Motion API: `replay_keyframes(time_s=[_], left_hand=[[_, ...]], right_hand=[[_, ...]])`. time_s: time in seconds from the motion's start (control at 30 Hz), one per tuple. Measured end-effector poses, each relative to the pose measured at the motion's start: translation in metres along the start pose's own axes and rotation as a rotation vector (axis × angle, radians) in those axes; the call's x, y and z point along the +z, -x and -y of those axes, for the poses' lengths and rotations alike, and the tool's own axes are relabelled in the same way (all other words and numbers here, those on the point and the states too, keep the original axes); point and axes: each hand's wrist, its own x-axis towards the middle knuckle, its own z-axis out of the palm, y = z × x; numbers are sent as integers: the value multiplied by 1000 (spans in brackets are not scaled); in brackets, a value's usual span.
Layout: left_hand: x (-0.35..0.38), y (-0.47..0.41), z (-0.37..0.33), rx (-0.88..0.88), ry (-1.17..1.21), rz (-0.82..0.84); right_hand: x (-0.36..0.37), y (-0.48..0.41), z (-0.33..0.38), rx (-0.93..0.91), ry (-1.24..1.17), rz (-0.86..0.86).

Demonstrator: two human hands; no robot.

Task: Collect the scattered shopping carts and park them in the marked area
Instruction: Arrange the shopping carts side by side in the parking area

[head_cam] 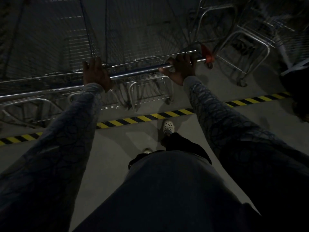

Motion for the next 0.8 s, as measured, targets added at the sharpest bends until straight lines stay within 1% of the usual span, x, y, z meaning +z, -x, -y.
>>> replay_keyframes(time_s=[0.1,0.23,0.37,0.6,0.8], left_hand=[[-1,-3,-2,-9,6,-11],[1,-7,-2,-9,-84,24],[4,-9,-1,-4,-100,11],[8,-10,0,-4,-126,41],[8,-7,0,26,-139,-6]], right_hand=[[2,-6,-3,3,17,17],[3,-11,-5,3,40,21],[3,-9,-5,-3,25,-3],[2,-4,-4,-22,31,-52],[7,-1,-3,-31,25,-111]])
